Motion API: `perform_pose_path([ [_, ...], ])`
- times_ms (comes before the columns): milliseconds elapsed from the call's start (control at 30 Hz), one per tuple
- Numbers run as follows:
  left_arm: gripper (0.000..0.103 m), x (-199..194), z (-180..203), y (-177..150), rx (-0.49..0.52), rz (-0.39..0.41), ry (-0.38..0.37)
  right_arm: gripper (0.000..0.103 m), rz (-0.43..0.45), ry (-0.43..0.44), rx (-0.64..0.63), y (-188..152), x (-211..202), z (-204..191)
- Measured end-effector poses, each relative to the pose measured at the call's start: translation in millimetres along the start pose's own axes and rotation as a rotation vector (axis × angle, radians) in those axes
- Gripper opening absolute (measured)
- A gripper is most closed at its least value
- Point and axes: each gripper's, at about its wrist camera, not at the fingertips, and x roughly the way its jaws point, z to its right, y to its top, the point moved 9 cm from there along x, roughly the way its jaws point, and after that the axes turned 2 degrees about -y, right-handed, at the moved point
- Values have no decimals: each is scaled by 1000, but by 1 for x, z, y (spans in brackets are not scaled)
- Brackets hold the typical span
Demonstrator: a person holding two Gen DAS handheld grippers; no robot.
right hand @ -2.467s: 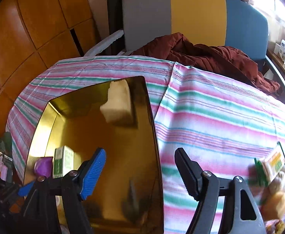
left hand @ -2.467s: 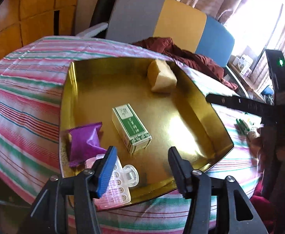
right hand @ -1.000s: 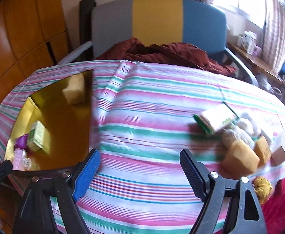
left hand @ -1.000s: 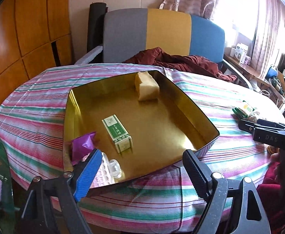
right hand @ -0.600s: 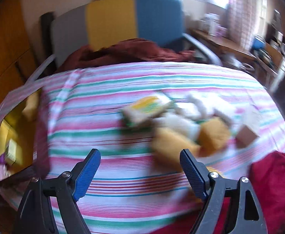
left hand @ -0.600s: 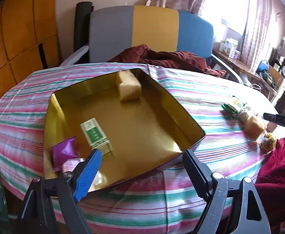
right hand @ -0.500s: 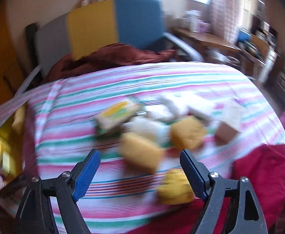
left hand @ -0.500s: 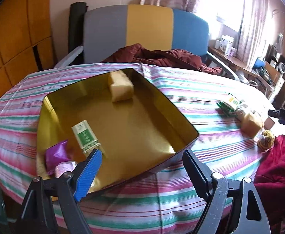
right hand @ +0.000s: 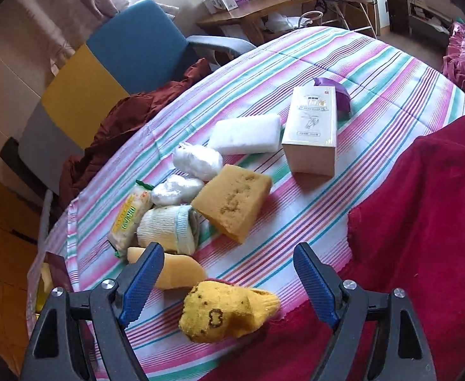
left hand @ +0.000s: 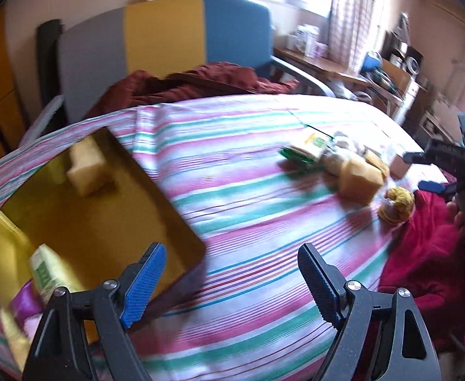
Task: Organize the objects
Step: 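Move both tools back toward the remaining sponges and yellow knitted toy, then grasp a yellow sponge with the left tool while the right tool grasps the yellow knitted toy, carry toward tray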
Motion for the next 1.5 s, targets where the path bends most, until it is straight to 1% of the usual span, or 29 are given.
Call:
perform_pose_path([
  [67,86,9,12,5,16,-15,-23,85,2,15,2,0,0,-1],
  [167,85,24,35,18,39,-33,-77,85,0,31,6,1,2,-2],
  [400,85,48,89,42,112,-42,-158,85,3,95,54,4,2,2],
  [533,85,68,120,61,154,-34,-182,85,13,126,101,7,1,8],
  [667,86,92,141,69,184,-66,-199,85,13,138,107,7,0,8],
  [800,86,110,159,72,187,-101,-227,85,14,149,119,8,1,8],
  [867,88,118,168,73,180,-118,-249,85,14,153,128,8,2,9],
  [1000,88,138,177,74,174,-139,-253,85,8,162,136,8,3,9],
  [1067,75,150,176,71,167,-165,-255,85,7,161,137,9,4,10],
  [1100,66,152,176,68,142,-189,-307,85,4,163,138,9,5,10],
  [1133,62,152,174,66,107,-203,-343,85,1,163,139,8,5,10],
  [1167,62,151,170,67,75,-199,-353,85,-3,161,138,8,6,10],
  [1233,61,145,160,66,42,-196,-359,85,-28,156,127,6,10,8],
  [1333,61,132,143,62,-1,-181,-354,85,-146,128,72,-6,27,0],
  [1400,61,123,131,58,-26,-175,-348,85,-237,77,1,-17,41,-8],
  [1467,61,113,118,52,-49,-162,-333,85,-290,24,-64,-26,49,-13],
  [1500,61,108,112,49,-59,-158,-328,85,-312,-23,-105,-30,53,-15],
])
